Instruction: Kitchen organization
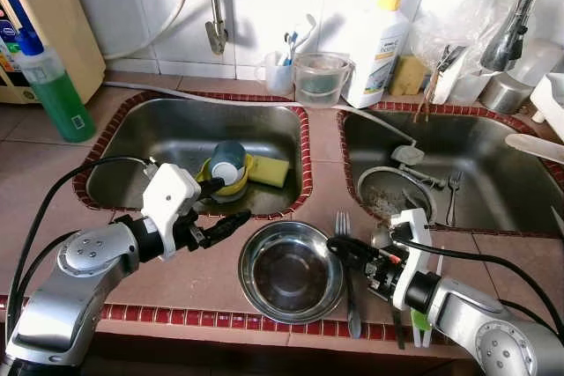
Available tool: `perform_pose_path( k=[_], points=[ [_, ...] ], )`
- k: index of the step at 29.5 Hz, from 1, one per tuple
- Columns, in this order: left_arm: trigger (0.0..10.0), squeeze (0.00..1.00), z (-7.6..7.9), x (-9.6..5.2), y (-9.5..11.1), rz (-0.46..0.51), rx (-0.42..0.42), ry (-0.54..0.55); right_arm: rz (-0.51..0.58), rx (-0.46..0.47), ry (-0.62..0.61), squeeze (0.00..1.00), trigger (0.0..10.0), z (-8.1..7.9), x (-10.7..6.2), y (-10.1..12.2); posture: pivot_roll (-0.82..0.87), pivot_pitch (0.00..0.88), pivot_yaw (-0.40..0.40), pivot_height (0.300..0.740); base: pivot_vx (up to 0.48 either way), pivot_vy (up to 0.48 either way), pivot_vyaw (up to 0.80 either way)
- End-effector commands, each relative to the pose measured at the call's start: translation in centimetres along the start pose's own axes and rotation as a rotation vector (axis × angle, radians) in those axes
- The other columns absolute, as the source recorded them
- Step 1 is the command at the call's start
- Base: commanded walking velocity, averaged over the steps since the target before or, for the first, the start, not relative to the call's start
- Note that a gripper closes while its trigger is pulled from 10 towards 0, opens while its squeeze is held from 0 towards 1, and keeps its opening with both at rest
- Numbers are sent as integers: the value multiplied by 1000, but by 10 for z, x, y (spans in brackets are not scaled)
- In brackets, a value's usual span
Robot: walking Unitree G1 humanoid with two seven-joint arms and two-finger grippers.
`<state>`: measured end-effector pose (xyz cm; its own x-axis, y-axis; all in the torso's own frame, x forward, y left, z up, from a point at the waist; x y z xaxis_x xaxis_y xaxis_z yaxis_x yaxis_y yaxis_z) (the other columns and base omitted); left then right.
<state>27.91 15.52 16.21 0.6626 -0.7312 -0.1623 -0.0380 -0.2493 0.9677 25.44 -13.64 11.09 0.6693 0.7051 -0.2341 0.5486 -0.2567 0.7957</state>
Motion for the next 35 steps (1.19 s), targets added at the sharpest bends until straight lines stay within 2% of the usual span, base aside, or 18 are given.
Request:
perform_pose_path(
  k=[1,18,21,22,23,24,31,35],
  points=[
    [10000,0,1,1,6,15,13,-2,14,16,-17,0,0,4,-3,4,-37,89,2,740,0,0,0],
    [10000,0,-3,2,6,21,11,10,65,24,-30,0,0,8,-1,11,-35,66,6,740,0,0,0],
    [10000,0,-3,3,8,31,4,12,129,-11,-30,0,0,8,-2,21,-37,59,4,740,0,0,0],
    [10000,0,-3,3,9,38,0,13,161,-42,-42,0,8588,9,-2,26,-37,54,4,740,0,0,0],
    [10000,0,-3,3,9,38,0,13,161,-42,-42,0,8588,9,-2,26,-37,54,4,740,0,0,0],
    [10000,0,-4,4,10,48,-13,12,188,-62,-49,0,10000,11,-2,32,-38,52,5,740,0,0,0],
    [10000,0,-5,5,17,80,-36,9,318,-102,-101,0,10000,20,-3,61,-39,36,3,740,0,0,0],
    [10000,0,-6,6,17,84,-36,13,336,-95,-113,0,10000,24,-2,65,-36,31,1,740,0,0,0]
  ],
)
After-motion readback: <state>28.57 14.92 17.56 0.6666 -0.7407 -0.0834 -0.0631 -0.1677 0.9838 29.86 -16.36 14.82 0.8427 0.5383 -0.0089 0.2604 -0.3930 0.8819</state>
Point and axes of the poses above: a point about 5 cm out from each wrist's last joint towards the gripper, its own x axis pointing out of the wrist towards the gripper, its own y axis along the axis of the wrist's last joint, z = x × y, the point moved 2 cm from there along x, pointing out of the wrist towards the gripper, and after that the axes turned 2 degrees about x, right-handed, at the moved point
